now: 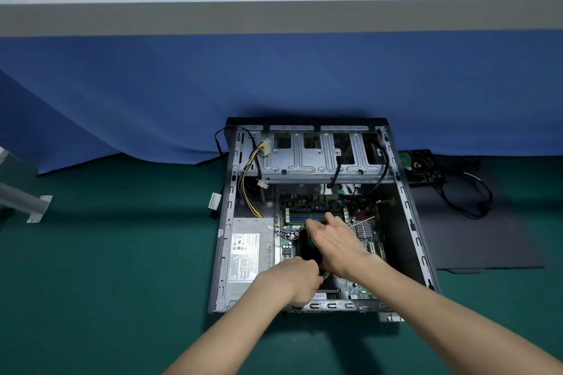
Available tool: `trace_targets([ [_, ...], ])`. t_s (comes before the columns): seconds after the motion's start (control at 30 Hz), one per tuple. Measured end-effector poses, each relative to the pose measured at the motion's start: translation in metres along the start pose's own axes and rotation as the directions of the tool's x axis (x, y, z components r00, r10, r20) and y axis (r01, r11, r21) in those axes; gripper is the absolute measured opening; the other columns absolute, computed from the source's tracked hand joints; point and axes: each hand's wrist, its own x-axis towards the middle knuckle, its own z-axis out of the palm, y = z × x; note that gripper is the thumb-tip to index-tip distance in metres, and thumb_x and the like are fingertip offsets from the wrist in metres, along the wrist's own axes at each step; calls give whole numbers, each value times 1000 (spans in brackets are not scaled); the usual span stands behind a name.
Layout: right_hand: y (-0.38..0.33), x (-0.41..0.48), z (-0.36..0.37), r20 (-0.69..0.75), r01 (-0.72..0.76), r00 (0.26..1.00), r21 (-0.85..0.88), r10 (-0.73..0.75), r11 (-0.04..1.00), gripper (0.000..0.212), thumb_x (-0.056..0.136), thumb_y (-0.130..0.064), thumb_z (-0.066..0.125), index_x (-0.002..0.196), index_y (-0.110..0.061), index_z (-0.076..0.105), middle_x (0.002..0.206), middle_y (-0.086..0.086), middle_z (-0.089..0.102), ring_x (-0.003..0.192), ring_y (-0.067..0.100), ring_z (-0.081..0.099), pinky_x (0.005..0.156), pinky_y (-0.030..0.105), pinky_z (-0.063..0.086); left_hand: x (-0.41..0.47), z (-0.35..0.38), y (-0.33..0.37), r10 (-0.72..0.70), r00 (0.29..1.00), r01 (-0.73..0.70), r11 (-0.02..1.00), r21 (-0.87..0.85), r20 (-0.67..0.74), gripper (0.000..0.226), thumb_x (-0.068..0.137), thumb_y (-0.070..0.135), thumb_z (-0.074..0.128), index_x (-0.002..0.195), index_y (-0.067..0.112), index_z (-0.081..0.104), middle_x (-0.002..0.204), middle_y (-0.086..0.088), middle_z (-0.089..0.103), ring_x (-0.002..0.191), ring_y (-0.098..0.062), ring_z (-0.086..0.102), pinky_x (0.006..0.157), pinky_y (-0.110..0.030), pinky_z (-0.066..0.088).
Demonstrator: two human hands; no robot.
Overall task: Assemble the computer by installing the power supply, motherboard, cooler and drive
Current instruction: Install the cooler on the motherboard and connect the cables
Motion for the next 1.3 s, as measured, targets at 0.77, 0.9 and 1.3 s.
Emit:
trace_targets([
  [0.77, 12, 0, 15, 8, 0, 1000, 131, -1, 991, 53, 78, -9, 66, 124, -8, 40, 106, 5, 63, 88, 19, 26, 72, 28, 23, -4, 1, -2, 35, 998, -36, 999, -8, -54, 34, 103, 31, 32, 96, 4, 51, 104, -20, 58, 95, -35, 55, 86, -41, 46],
  [0.9, 18, 0, 10, 36, -36, 999, 290, 27, 956, 59, 80, -20, 72, 130, -14, 41, 120, 6, 60, 105, 22, 37, 85, 31, 36, -2, -4, -3, 14, 987, -24, 998, -62, -159, 29, 102, 32, 35, 93, 10, 50, 87, -10, 51, 82, -29, 52, 75, -38, 45],
  [1.3, 77, -26, -56, -295, 181, 569, 955, 768, 233, 31, 99, -25, 52, 81, -8, 71, 81, -3, 75, 82, 10, 70, 80, 18, 49, 56, -9, 10, 22, 955, 32, 984, 176, -297, 120, 67, 51, 78, 152, 16, 1, 155, -14, 9, 144, -32, 7, 118, -44, 11],
])
